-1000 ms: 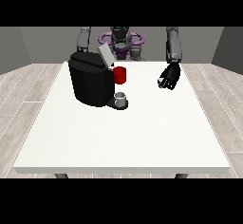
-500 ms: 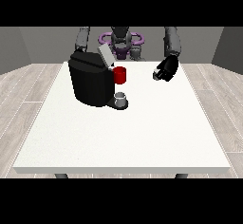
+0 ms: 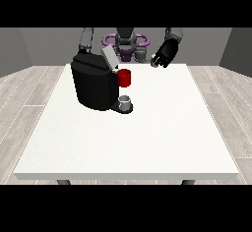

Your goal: Insert the coffee pod into the coffee machine and close the lid

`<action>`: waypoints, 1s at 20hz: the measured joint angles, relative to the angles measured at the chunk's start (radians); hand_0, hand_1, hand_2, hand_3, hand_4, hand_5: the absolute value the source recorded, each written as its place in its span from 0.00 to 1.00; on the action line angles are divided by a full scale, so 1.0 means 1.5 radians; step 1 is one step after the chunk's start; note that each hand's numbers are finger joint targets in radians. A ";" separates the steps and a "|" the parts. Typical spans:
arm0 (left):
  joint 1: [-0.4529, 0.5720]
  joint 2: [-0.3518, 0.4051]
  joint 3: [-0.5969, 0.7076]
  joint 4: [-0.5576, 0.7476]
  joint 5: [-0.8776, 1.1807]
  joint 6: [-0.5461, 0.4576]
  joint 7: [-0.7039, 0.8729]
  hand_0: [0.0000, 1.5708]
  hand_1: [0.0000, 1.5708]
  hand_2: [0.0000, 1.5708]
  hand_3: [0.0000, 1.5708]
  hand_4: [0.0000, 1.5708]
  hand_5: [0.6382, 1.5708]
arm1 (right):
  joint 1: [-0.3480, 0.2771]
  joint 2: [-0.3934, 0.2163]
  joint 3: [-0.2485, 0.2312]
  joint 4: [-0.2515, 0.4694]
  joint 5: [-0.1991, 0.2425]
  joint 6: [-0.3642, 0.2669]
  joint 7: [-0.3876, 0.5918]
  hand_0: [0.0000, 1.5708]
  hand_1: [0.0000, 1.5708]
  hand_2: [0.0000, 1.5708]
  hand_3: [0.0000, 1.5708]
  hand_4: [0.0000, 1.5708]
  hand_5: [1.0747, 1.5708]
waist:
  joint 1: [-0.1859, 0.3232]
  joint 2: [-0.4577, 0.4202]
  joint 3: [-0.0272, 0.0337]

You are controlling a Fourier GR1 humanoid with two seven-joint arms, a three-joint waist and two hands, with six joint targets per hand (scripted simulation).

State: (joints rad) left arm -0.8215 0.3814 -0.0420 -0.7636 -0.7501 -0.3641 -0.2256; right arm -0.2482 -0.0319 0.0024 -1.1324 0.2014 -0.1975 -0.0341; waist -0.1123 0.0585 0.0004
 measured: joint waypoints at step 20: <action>-0.200 0.022 0.099 0.031 0.028 -0.036 0.115 0.78 0.78 0.82 0.79 0.30 1.00 | -0.067 0.001 0.025 -0.101 -0.010 0.031 0.022 0.00 0.00 0.00 0.00 0.00 1.00 | -0.116 0.067 -0.0002</action>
State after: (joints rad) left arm -1.1220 0.4149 0.1064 -0.7175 -0.7088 -0.4188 -0.0528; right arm -0.3491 -0.0299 0.0399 -1.2843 0.1863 -0.1505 -0.0005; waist -0.2865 0.1584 0.0001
